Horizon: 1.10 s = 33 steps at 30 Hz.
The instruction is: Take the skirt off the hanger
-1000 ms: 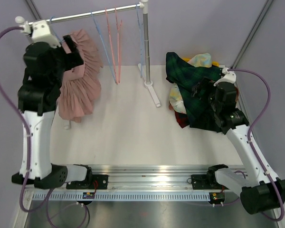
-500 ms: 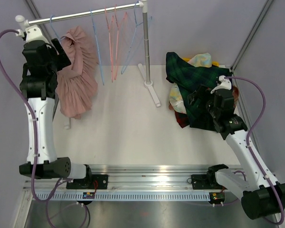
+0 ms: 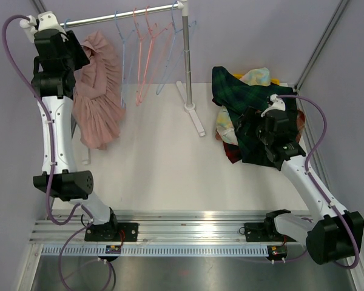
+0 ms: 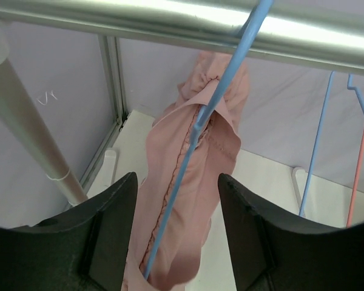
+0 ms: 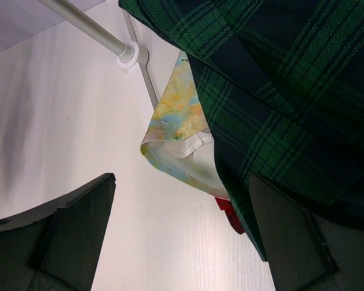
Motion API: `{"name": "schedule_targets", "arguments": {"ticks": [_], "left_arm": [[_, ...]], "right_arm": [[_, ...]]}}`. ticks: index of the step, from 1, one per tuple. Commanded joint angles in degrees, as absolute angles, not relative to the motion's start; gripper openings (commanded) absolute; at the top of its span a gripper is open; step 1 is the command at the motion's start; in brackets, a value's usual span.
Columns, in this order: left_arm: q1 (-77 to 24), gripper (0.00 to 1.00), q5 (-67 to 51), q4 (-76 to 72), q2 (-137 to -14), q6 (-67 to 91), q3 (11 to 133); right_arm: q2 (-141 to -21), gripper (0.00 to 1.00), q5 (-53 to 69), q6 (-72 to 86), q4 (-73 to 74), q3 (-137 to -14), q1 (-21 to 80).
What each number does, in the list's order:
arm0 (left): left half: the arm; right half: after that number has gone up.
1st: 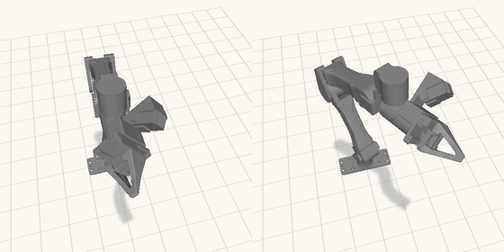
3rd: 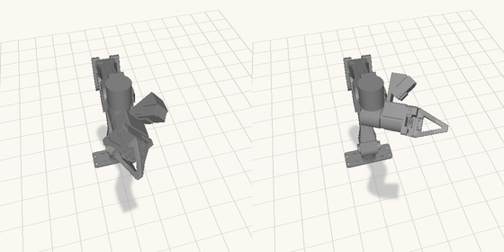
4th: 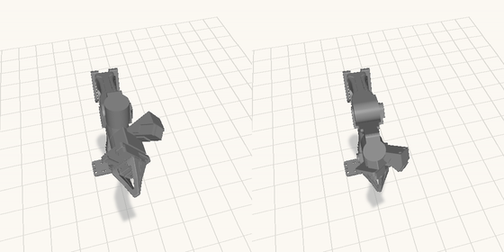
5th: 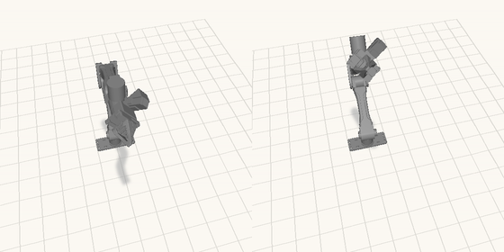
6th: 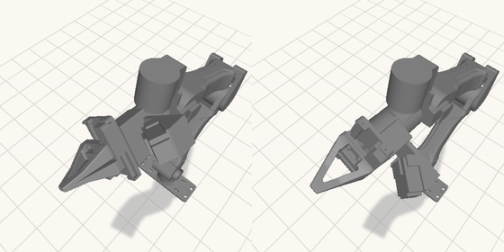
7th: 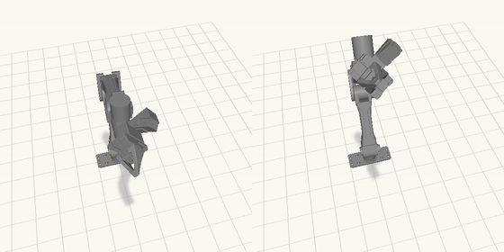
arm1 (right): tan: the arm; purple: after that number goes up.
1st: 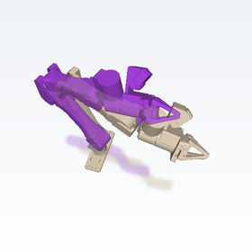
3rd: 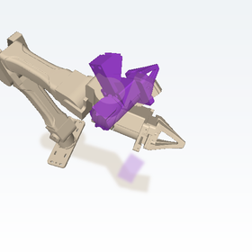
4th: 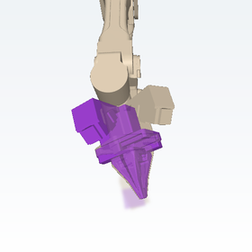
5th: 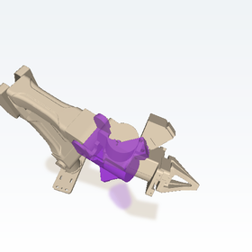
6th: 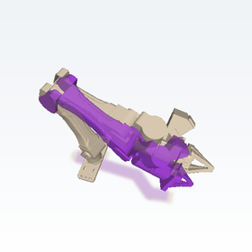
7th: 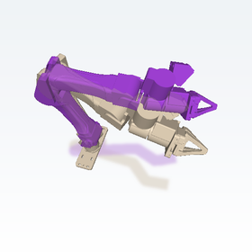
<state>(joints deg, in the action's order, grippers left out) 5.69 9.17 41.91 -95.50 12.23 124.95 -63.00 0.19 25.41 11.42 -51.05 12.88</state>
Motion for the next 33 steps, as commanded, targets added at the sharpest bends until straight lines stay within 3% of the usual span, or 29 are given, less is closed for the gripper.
{"name": "schedule_targets", "arguments": {"ticks": [1, 7, 10, 11, 14, 15, 16, 26, 33], "left_arm": [[6.06, 0.53, 6.94, 40.52, -96.59, 12.04, 127.27], [6.06, 0.45, 6.33, 39.38, -97.3, 12.3, 124.29], [6.15, 0.35, 5.19, 36.22, -95.54, 12.74, 119.99], [6.07, 0.26, 5.01, 34.73, -95.19, 12.83, 119.1], [6.15, 0.14, 5.1, 34.27, -94.83, 12.57, 118.21], [6.07, 0.03, 5.01, 34.54, -95.1, 12.57, 118.47], [6.06, 0.0, 5.01, 34.98, -95.79, 12.66, 119.61], [4.93, 0.0, 6.67, 38.4, -91.68, 12.83, 126.71], [0.44, 0.0, 12.04, 40.69, -84.48, 10.81, 131.13]], "right_arm": [[-63.89, 0.99, 0.53, 25.4, 7.65, -50.89, 13.36], [-64.07, 0.99, 0.26, 24.96, 7.29, -50.89, 13.27], [-64.16, 0.99, 0.26, 24.79, 7.12, -50.63, 13.18], [-64.25, 0.99, 0.26, 24.79, 7.29, -50.54, 13.27], [-64.25, 0.99, 0.35, 24.52, 7.21, -50.19, 13.27], [-64.25, 0.99, 0.35, 24.61, 7.12, -50.19, 13.27], [-64.25, 0.99, -1.21, 24.52, 7.12, -50.19, 13.27], [-62.58, 0.99, -1.4, 23.12, 8.26, -55.36, 14.67], [-63.72, 0.99, -11.59, 14.15, 12.91, -68.71, 32.41]]}}
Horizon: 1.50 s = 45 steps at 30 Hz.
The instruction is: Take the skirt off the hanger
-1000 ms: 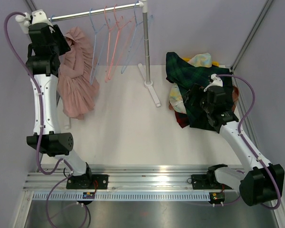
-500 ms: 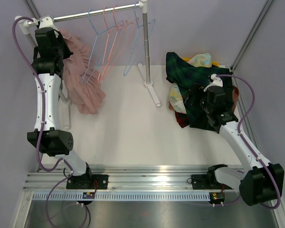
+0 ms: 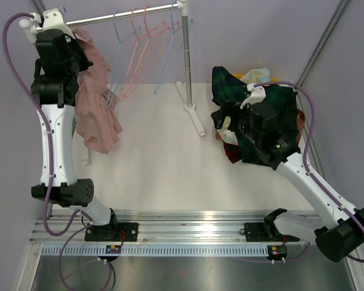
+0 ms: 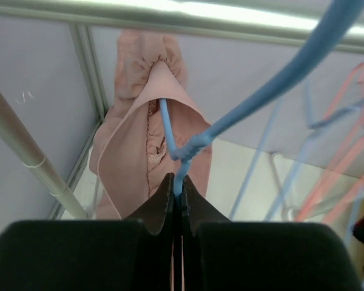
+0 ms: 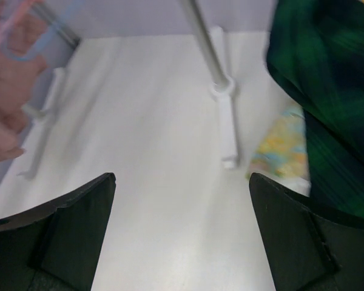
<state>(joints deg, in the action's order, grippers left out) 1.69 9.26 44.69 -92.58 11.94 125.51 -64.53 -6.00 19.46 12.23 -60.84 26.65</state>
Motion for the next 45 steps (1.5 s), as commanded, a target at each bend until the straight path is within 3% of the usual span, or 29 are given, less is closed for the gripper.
{"name": "schedule_targets", "arguments": {"ticks": [1, 8, 10, 15, 19, 31, 38, 40, 41, 44, 45], "left_arm": [[0.44, 0.0, 12.13, 41.13, -83.68, 10.98, 131.31], [0.44, 0.0, 7.31, 44.92, -75.86, 15.46, 126.76], [0.44, 0.0, 6.07, 44.21, -73.75, 16.26, 123.59], [0.44, 0.0, 5.19, 45.96, -71.19, 16.61, 120.32], [0.44, 0.0, 2.47, 47.63, -70.93, 18.37, 120.59], [-1.67, 0.0, 2.37, 45.26, -66.97, 19.16, 112.24], [-1.58, 0.0, 1.23, 45.88, -68.72, 20.3, 116.36], [-1.58, 0.0, 0.88, 46.84, -69.69, 21.35, 119.26], [-1.58, 0.0, 0.36, 46.85, -70.05, 21.71, 119.88], [-1.58, 0.0, 0.35, 46.23, -70.23, 22.67, 120.59], [-1.58, 0.0, 0.35, 46.14, -70.22, 22.76, 120.67]], "right_arm": [[-63.81, 0.99, -12.04, 14.41, 14.14, -70.3, 33.65], [-62.48, 0.99, -13.27, 13.54, 16.08, -74.87, 47.62], [-63.89, 0.99, -16.68, 12.14, 16.43, -77.59, 55.52], [-76.18, 0.99, -35.38, 4.05, 17.92, -88.31, 76.25], [-87.26, 1.0, -38.76, 3.25, 19.34, -101.91, 83.47], [-113.9, 1.0, -39.2, 3.25, 23.82, -138.31, 89.3], [-115.66, 0.99, -40.34, 2.81, 18.55, -132.38, 89.38], [-115.75, 0.94, -41.04, 2.81, 17.15, -128.96, 89.3], [-115.75, 0.79, -41.22, 2.99, 15.4, -127.8, 89.38], [-115.23, 0.5, -41.66, 3.25, 12.31, -123.76, 89.38], [-115.05, 0.26, -41.75, 3.16, 11.78, -122.1, 89.3]]}}
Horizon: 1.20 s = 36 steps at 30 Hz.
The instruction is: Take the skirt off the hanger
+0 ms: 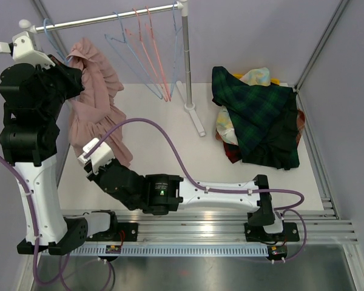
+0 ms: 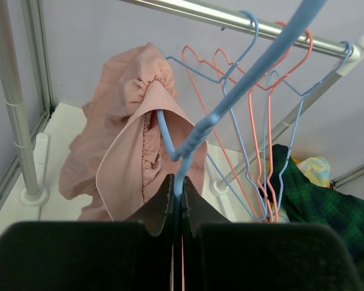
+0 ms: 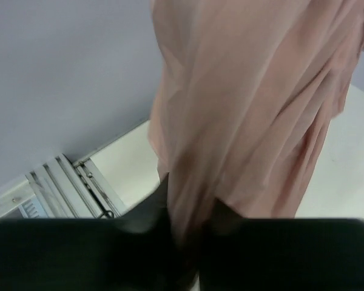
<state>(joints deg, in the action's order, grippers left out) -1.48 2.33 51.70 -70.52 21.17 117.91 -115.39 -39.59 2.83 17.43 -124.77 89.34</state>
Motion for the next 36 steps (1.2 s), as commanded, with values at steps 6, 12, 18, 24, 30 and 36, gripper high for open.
{"name": "schedule_targets", "arguments": {"ticks": [6, 12, 18, 24, 30, 36], "left_arm": [[-1.58, 0.0, 0.7, 45.35, -70.05, 21.89, 120.59], [-1.58, 0.0, 8.51, 44.48, -72.33, 17.58, 124.1], [-1.49, 0.0, 14.5, 41.84, -75.58, 14.68, 126.65], [-1.49, 0.0, 11.61, 43.23, -75.42, 16.61, 125.17], [-2.46, 0.0, -7.28, 51.38, -67.69, 15.47, 113.48], [-3.43, 0.0, -10.98, 60.55, -56.44, 16.34, 100.39]], "right_arm": [[-111.28, 0.0, -40.61, 6.24, 11.87, -114.55, 90.35], [-104.51, 0.0, -48.14, 9.83, 11.95, -97.69, 99.29], [-100.81, 0.0, -53.18, 28.89, 19.76, -84.83, 106.87], [-102.13, 0.0, -57.38, 27.62, 21.19, -86.65, 107.32], [-102.31, 0.0, -52.42, 10.04, 12.41, -94.12, 95.67], [-104.58, 0.0, -39.93, -2.54, 11.68, -110.69, 77.82]]}}
